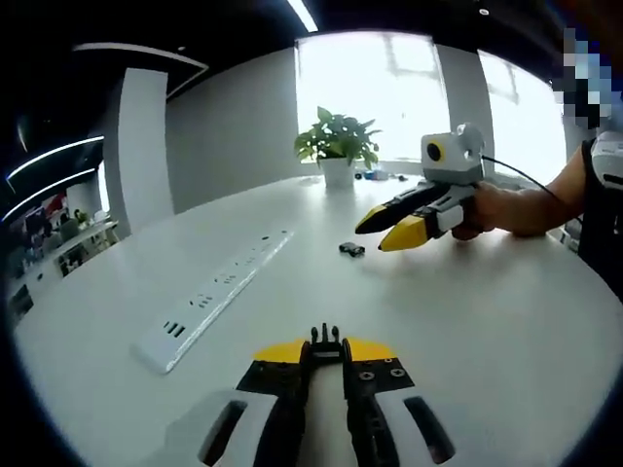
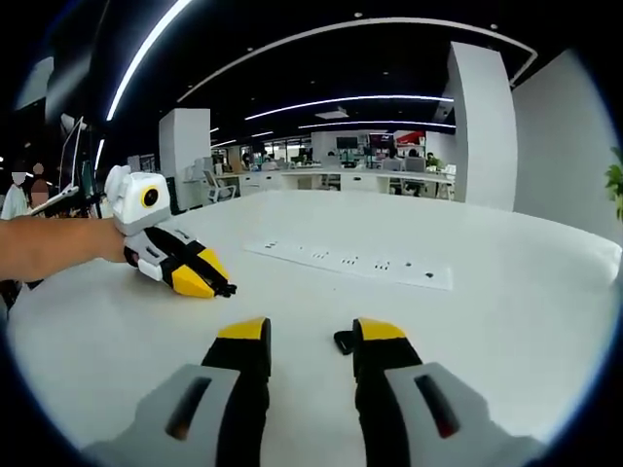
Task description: Snap the two parts of the plastic buckle together until the buckle closes and remains connected.
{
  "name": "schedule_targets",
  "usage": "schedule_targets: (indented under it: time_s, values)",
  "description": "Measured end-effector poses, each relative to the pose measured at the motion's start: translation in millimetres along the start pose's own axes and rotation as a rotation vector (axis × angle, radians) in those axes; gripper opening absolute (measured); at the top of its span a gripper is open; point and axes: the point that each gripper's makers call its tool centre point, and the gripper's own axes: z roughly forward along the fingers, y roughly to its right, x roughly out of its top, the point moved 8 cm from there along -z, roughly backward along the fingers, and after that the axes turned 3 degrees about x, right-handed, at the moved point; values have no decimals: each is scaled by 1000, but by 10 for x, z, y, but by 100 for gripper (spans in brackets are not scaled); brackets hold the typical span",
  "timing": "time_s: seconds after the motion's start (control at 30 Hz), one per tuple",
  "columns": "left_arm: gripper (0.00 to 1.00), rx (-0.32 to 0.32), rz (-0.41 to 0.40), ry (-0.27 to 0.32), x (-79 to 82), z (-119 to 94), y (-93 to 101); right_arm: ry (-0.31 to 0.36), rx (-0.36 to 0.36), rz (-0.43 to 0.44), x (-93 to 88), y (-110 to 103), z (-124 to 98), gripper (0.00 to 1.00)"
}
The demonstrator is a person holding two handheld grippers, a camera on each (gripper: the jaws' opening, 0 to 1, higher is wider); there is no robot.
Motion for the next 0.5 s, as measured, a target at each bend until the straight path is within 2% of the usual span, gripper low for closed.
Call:
schedule_targets:
  time_s: [0.17, 0.33, 0.43, 0.5]
  values:
    - [11, 50, -22, -7, 4, 6, 33, 4, 1, 3, 8, -4, -5, 32]
    - [12, 40, -32, -1, -17, 2, 13, 5, 2, 3, 7, -9, -12, 32]
    - [12, 44, -8, 11, -27, 6, 17, 6, 1, 3, 10, -10, -15, 32]
    - [12, 47, -39, 13, -32, 10, 8, 7, 1, 1, 11, -10, -18, 32]
